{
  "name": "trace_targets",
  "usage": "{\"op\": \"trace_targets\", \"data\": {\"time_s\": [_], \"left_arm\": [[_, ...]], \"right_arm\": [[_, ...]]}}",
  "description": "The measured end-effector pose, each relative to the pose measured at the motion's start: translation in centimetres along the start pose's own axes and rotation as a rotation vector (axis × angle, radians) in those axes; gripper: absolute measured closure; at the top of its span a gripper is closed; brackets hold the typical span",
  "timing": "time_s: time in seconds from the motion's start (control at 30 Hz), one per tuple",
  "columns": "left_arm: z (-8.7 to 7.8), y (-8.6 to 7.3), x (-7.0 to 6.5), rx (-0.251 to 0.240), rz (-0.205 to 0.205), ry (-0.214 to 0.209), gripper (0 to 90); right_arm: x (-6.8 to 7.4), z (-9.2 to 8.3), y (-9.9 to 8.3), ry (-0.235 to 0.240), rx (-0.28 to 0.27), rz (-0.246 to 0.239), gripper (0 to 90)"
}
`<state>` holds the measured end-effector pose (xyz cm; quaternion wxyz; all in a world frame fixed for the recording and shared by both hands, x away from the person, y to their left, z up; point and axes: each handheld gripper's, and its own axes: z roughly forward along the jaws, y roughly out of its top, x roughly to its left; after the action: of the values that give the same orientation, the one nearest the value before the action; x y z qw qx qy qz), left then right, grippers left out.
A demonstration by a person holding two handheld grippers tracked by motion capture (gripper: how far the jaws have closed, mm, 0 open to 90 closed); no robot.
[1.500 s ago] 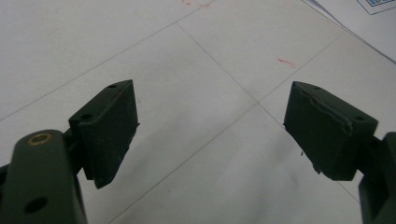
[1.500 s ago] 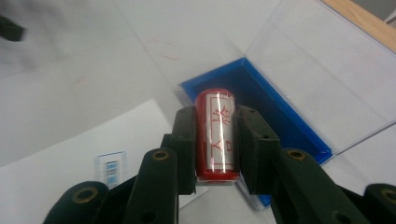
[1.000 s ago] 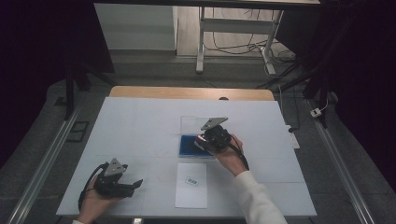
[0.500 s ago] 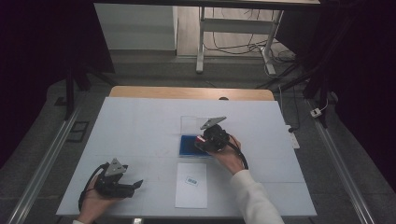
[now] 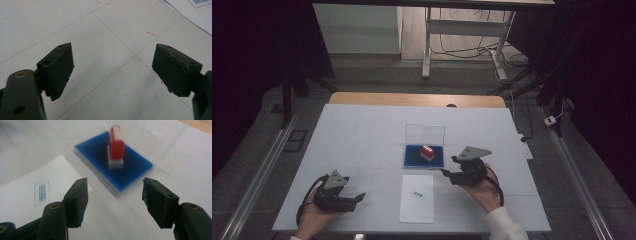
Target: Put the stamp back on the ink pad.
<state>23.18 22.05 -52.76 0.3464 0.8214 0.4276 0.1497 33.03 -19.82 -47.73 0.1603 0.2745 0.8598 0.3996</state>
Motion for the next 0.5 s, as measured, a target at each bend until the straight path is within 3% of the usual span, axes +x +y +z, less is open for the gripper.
{"op": "trace_targets", "data": {"time_s": [0.27, 0.5], "left_arm": [[0.0, 0.0, 0.0, -0.003, -0.005, 0.002, 18.1], [-0.2, 0.1, -0.1, -0.016, -0.001, 0.002, 18.1]], "right_arm": [[-0.9, -4.4, -5.2, -0.055, -0.004, 0.011, 38.4], [-1.7, -6.3, -7.8, -0.068, 0.008, 0.025, 39.2]]}}
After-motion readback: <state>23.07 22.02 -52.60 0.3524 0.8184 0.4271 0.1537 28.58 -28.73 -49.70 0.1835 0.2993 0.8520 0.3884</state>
